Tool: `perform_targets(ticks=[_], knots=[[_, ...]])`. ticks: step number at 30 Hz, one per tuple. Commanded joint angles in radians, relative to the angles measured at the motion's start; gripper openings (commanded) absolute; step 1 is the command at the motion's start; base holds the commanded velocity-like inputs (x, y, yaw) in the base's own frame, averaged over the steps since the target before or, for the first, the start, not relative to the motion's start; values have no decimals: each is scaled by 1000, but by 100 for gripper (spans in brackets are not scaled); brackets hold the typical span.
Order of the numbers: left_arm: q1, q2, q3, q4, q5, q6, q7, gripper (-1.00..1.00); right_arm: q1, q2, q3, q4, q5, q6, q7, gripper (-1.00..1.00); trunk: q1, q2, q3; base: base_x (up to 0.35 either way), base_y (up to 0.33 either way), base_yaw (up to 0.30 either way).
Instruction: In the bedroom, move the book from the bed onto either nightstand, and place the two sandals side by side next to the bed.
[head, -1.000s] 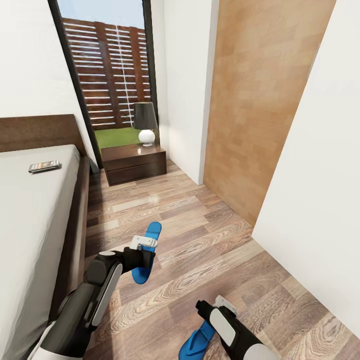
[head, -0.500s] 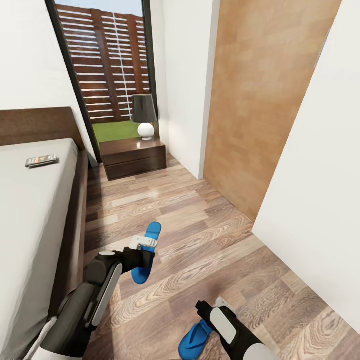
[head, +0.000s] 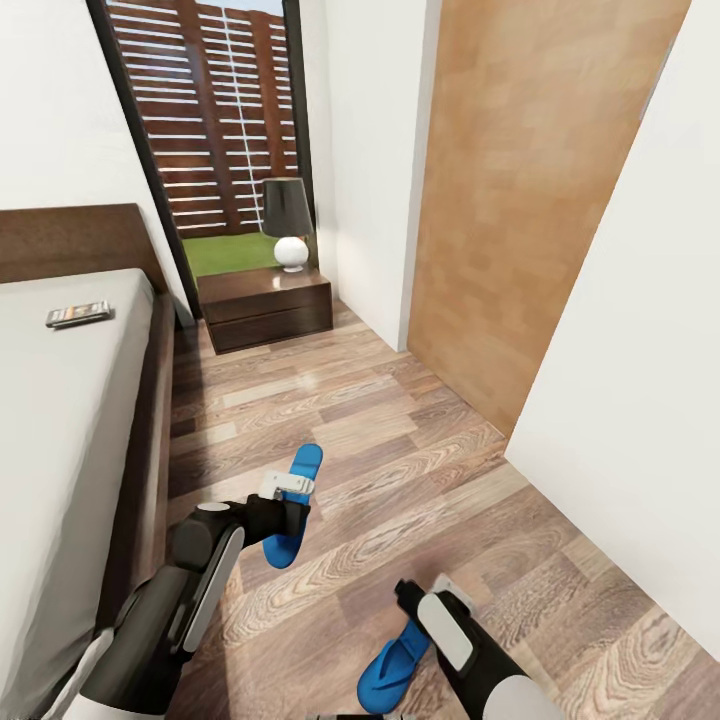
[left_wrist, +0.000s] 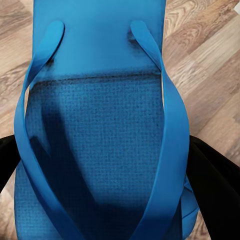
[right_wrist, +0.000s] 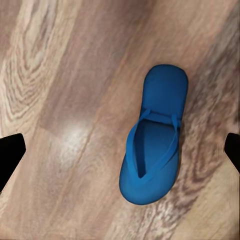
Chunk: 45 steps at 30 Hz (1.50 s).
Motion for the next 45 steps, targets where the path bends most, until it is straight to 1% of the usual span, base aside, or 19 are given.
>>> perform_targets(ticks=[1, 6, 8, 10, 15, 18, 20, 23, 27, 42, 44, 45], knots=[[-1, 0, 0, -1, 7, 5, 3, -100, -1, 0, 2, -7, -1, 5, -15, 100, 0, 0, -1, 0, 0, 0], [-1, 0, 1, -2, 7, 6, 2, -100, -10, 0, 3, -21, -1, 4, -52, 100, 0, 0, -1, 0, 0, 0], [-1, 1, 1, -3, 8, 6, 2, -100, -15, 0, 3, -25, -1, 2, -88, 100, 0, 0, -1, 0, 0, 0], [-1, 1, 2, -3, 8, 6, 2, -100, -17, 0, 3, -26, -1, 0, -109, 100, 0, 0, -1, 0, 0, 0], [-1, 1, 1, -3, 8, 6, 2, -100, -19, 0, 3, -26, -4, -3, -140, 100, 0, 0, -1, 0, 0, 0], [-1, 1, 1, -4, 8, 6, 2, -100, -20, 0, 5, -26, -27, -4, -165, 100, 0, 0, -1, 0, 0, 0], [-1, 1, 1, -4, 8, 6, 2, -100, -20, 0, 20, -25, -55, -5, -193, 100, 0, 0, -1, 0, 0, 0], [-1, 1, 1, -4, 7, 6, 2, -100, -20, 0, 34, -25, -67, -6, -204, 100, 0, 0, -1, 0, 0, 0], [-1, 2, 1, -4, 7, 6, 2, -100, -20, 0, 47, -25, -75, -7, -212, 100, 2, -1, -16, 0, 0, 0], [-1, 2, 0, -5, 7, 5, 3, -100, -20, 0, 88, -26, -80, -6, -215, 100, 2, -1, -16, 0, 0, 0], [-1, 2, 0, -5, 7, 5, 3, -100, -20, 0, 102, -28, -80, -6, -216, 100, 3, -2, -24, 0, 0, 0], [-1, 2, 0, -5, 7, 5, 3, -100, -20, 0, 102, -28, -80, -6, -216, 100, 3, -2, -28, 0, 0, 0]])
